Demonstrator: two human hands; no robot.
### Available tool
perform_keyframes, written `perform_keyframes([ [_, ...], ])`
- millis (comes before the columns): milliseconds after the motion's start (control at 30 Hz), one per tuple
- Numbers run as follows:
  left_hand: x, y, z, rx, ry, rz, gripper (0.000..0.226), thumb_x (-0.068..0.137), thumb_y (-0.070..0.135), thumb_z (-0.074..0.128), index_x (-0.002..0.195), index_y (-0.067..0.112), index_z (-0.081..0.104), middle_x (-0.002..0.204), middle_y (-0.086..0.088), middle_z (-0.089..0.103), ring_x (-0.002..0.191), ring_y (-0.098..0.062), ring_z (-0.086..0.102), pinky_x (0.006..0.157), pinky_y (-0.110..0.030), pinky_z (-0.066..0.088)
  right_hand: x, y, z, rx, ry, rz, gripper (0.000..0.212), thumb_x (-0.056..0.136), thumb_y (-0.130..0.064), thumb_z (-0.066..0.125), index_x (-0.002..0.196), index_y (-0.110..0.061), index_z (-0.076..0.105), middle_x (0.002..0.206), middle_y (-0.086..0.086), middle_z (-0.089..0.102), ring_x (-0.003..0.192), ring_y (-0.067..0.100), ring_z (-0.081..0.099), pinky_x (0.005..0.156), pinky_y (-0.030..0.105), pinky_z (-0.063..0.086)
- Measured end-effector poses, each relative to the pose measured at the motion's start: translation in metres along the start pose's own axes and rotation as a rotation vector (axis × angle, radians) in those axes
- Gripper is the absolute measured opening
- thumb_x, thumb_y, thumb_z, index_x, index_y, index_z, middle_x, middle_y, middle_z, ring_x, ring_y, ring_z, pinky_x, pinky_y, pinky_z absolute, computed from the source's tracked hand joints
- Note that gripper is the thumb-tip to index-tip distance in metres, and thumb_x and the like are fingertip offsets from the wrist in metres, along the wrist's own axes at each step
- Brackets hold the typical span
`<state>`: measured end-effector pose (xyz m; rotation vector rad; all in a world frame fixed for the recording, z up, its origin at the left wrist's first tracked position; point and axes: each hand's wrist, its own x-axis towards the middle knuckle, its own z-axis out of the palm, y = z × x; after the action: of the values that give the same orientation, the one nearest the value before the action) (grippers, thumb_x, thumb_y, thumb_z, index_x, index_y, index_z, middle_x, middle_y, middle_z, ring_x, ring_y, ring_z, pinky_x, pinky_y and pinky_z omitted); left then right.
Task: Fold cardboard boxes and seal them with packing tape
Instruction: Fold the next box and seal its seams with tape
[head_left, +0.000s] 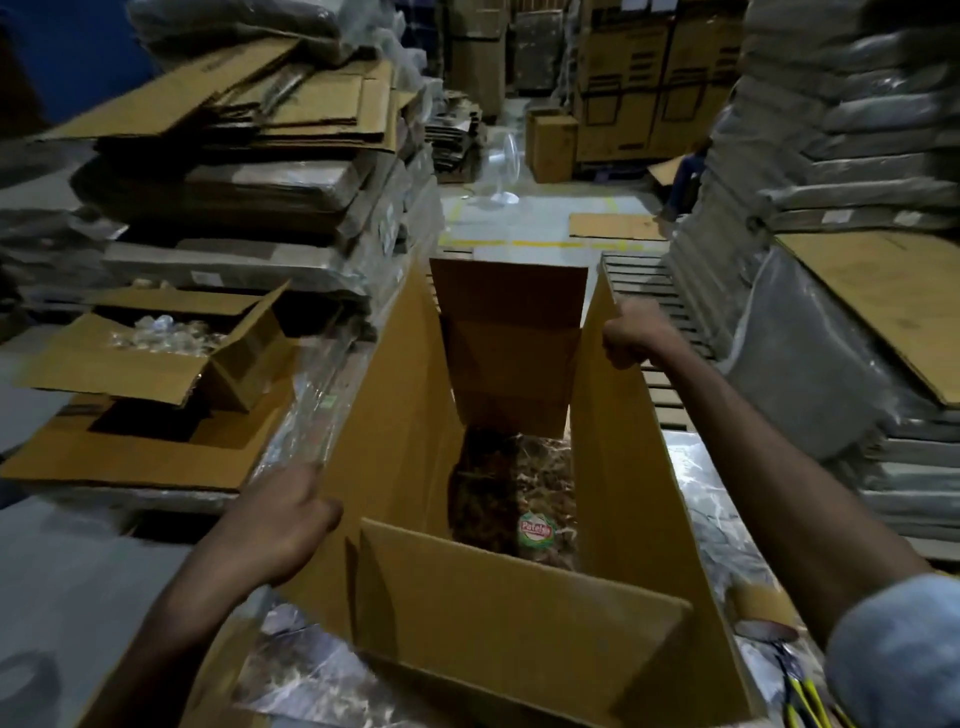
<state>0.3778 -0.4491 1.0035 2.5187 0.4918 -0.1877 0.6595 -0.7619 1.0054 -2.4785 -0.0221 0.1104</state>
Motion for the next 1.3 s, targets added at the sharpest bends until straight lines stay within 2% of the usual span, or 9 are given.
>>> perform_keyframes([
  [133, -0.015, -0.01, -0.004, 0.032, 0.043, 0.028, 0.011, 0.094, 0.012, 0.063, 0.085, 0.017, 0.065, 0.073, -0.002, 0.067, 0.064, -0.016, 0.063, 0.057, -0.034, 0.046, 0.02, 0.017, -0.001, 0.039, 0.043, 0.054, 0.016, 0.092, -0.004, 0.058, 0.103, 0.003, 0.067, 0.09, 0.019, 0.075, 0.069, 0.028, 0.071, 0.066, 0.041, 0.06],
  [267, -0.024, -0.017, -0.008, -0.038, 0.081, 0.024, 0.026, 0.096, 0.012, 0.061, 0.113, 0.031, 0.059, 0.094, 0.01, 0.067, 0.082, -0.008, 0.063, 0.066, -0.03, 0.046, 0.0, 0.016, -0.003, 0.11, 0.02, 0.084, 0.036, 0.092, -0.001, 0.063, 0.126, -0.005, 0.053, 0.099, 0.014, 0.066, 0.073, 0.022, 0.068, 0.055, 0.032, 0.058],
  [500, -0.031, -0.033, -0.011, -0.091, 0.038, 0.011, 0.04, 0.098, 0.026, 0.061, 0.132, 0.041, 0.047, 0.113, 0.01, 0.067, 0.102, -0.016, 0.063, 0.091, -0.045, 0.055, -0.098, 0.028, 0.009, -0.02, -0.203, 0.115, 0.019, 0.09, -0.01, 0.073, 0.104, -0.011, 0.06, 0.097, 0.015, 0.074, 0.072, 0.021, 0.069, 0.06, 0.031, 0.055],
  [700, -0.04, -0.044, -0.024, -0.153, 0.084, 0.035, 0.031, 0.096, 0.011, 0.064, 0.098, 0.041, 0.056, 0.094, 0.013, 0.07, 0.086, -0.009, 0.064, 0.076, -0.035, 0.051, -0.134, 0.017, -0.009, 0.01, -0.262, 0.17, 0.02, 0.092, -0.007, 0.071, 0.109, -0.006, 0.06, 0.09, 0.012, 0.064, 0.073, 0.021, 0.057, 0.058, 0.03, 0.046],
  [833, -0.04, -0.037, -0.03, -0.068, 0.046, 0.051, 0.031, 0.098, 0.022, 0.061, 0.127, 0.032, 0.056, 0.099, 0.005, 0.07, 0.088, -0.015, 0.066, 0.08, -0.041, 0.055, -0.131, 0.01, -0.003, 0.007, -0.237, 0.185, 0.018, 0.093, -0.005, 0.07, 0.109, -0.004, 0.061, 0.089, 0.011, 0.065, 0.068, 0.019, 0.059, 0.053, 0.026, 0.047],
  [1000, -0.013, -0.017, -0.016, 0.075, 0.1, 0.082, 0.041, 0.103, 0.023, 0.055, 0.142, 0.022, 0.044, 0.094, -0.001, 0.064, 0.079, -0.015, 0.06, 0.064, -0.033, 0.045, -0.116, -0.003, 0.024, -0.205, -0.08, 0.117, 0.012, 0.095, -0.015, 0.064, 0.101, -0.01, 0.056, 0.096, 0.012, 0.066, 0.079, 0.022, 0.064, 0.067, 0.036, 0.057],
  [1133, 0.015, -0.009, -0.007, 0.108, 0.151, 0.037, 0.04, 0.102, 0.028, 0.053, 0.141, 0.021, 0.044, 0.124, -0.012, 0.059, 0.08, -0.015, 0.053, 0.07, -0.035, 0.046, -0.108, -0.023, 0.035, -0.421, 0.063, 0.058, 0.022, 0.101, -0.031, 0.06, 0.112, -0.012, 0.056, 0.09, 0.005, 0.057, 0.08, 0.018, 0.055, 0.067, 0.034, 0.046],
  [1233, 0.016, 0.002, -0.002, 0.167, 0.171, 0.014, 0.042, 0.104, 0.027, 0.053, 0.143, 0.014, 0.042, 0.102, -0.006, 0.056, 0.071, -0.01, 0.044, 0.056, -0.026, 0.033, -0.101, -0.027, 0.042, -0.457, 0.11, 0.067, 0.036, 0.101, -0.034, 0.061, 0.127, -0.01, 0.055, 0.097, 0.007, 0.055, 0.087, 0.02, 0.054, 0.064, 0.032, 0.039],
  [1300, 0.015, 0.003, -0.002, 0.174, 0.172, 0.003, 0.045, 0.104, 0.025, 0.053, 0.145, 0.013, 0.04, 0.101, -0.006, 0.056, 0.074, -0.014, 0.048, 0.06, -0.027, 0.04, -0.1, -0.027, 0.044, -0.476, 0.138, 0.071, 0.038, 0.101, -0.033, 0.06, 0.13, -0.01, 0.054, 0.098, 0.008, 0.055, 0.087, 0.021, 0.054, 0.067, 0.034, 0.043],
])
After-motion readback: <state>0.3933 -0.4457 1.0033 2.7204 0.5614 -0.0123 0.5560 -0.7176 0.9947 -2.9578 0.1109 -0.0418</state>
